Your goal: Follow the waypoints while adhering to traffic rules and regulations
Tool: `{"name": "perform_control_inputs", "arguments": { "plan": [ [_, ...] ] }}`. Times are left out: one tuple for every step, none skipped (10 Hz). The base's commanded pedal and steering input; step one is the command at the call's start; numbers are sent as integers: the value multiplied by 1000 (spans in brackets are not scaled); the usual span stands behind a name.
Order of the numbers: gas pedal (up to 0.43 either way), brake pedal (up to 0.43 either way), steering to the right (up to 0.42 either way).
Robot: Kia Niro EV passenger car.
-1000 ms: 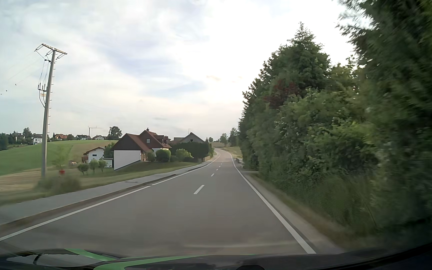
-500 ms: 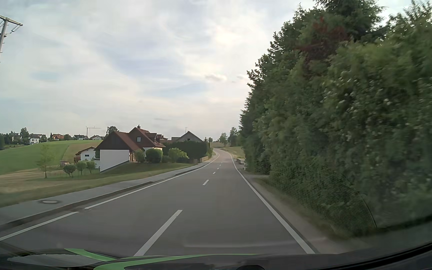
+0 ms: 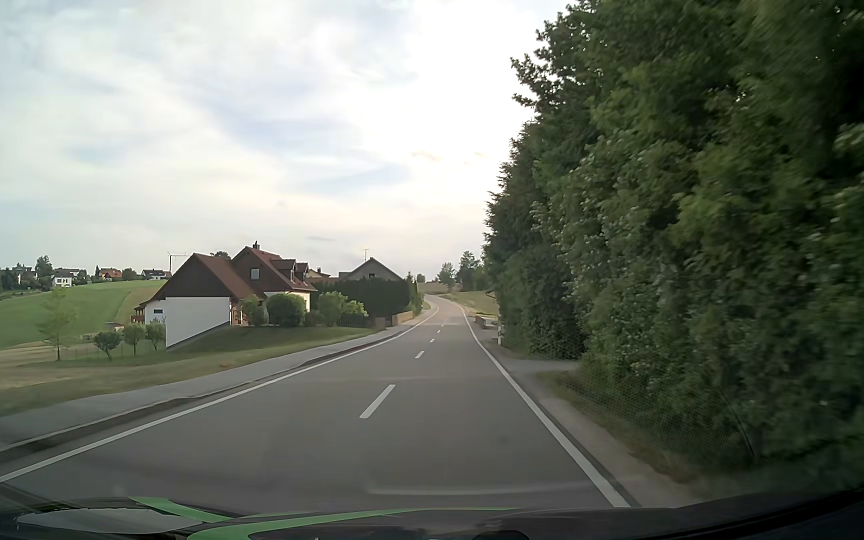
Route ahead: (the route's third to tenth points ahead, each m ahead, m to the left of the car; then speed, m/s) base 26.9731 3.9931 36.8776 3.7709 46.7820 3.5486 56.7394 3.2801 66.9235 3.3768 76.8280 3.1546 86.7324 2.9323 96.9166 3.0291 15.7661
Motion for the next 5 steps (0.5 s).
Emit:
{"name": "perform_control_inputs", "arguments": {
  "plan": [
    [118, 0, 0],
    [118, 0, 0],
    [118, 0, 0],
    [118, 0, 0],
    [118, 0, 0]
  ]
}}
